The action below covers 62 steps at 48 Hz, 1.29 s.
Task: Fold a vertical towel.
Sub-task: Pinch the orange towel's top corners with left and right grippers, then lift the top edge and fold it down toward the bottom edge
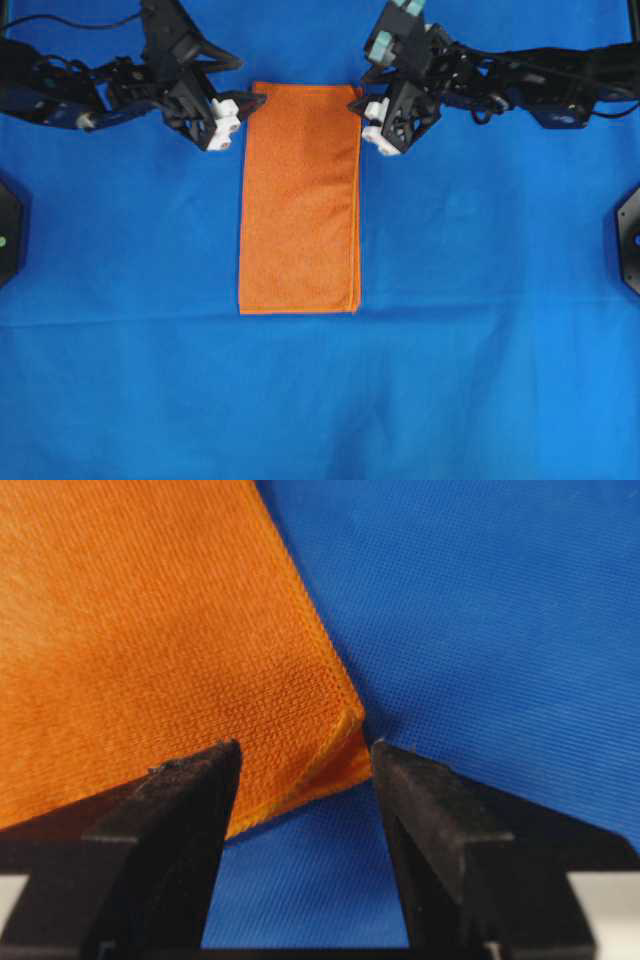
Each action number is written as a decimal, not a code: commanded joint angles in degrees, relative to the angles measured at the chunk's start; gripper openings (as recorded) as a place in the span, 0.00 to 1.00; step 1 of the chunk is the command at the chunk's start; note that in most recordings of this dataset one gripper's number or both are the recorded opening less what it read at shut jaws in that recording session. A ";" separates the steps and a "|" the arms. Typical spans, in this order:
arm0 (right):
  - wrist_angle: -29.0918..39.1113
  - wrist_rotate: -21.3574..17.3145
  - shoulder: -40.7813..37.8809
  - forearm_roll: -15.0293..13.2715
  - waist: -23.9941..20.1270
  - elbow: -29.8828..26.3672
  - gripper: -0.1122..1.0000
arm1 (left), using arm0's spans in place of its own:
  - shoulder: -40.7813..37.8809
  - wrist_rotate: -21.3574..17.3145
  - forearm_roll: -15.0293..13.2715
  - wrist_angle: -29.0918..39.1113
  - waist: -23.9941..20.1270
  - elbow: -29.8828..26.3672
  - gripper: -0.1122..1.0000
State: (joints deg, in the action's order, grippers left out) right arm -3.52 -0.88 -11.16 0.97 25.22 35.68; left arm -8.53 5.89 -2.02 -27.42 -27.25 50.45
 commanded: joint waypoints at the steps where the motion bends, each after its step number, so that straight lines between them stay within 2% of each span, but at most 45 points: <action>1: -0.62 0.18 -0.62 -0.09 0.70 -1.85 0.63 | -1.85 -0.09 0.09 -1.32 -0.18 -1.76 0.82; 11: -3.25 0.18 -2.64 -0.44 1.58 -2.37 0.62 | -5.36 -0.09 0.00 -1.32 -0.35 -3.34 0.78; 16: -3.34 0.18 -2.81 -0.70 1.85 -2.37 0.58 | -5.89 -0.09 0.09 -1.32 -0.35 -3.78 0.71; 20: -3.25 0.26 -2.99 -1.32 1.85 -2.29 0.46 | -6.33 -0.44 0.09 -0.88 -0.26 -4.31 0.56; 26: -3.16 0.18 -2.99 -1.76 1.85 -2.02 0.14 | -6.94 -3.16 0.26 0.18 0.09 -4.83 0.27; 27: -3.16 0.18 -2.99 -1.67 1.85 -1.93 0.12 | -7.03 -3.69 0.26 0.26 0.09 -4.92 0.22; 30: -3.16 0.18 -3.08 -1.76 1.85 -1.85 0.12 | -7.03 -5.36 0.26 0.62 0.70 -5.01 0.13; 45: -3.16 -0.44 -1.58 -1.49 2.11 -1.58 0.12 | -5.19 -6.68 0.26 1.49 0.79 -4.83 0.13; 54: -3.34 -0.26 1.14 -1.58 3.78 -1.58 0.12 | -1.76 -6.86 0.26 1.93 -0.97 -5.27 0.13; 62: -3.69 -0.09 1.41 -1.67 5.54 -2.11 0.12 | -1.76 -7.12 0.26 1.93 -3.60 -6.33 0.13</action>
State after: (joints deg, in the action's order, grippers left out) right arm -6.59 -1.05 -11.51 -0.62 29.88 34.54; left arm -11.87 -0.97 -1.93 -25.31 -29.36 45.26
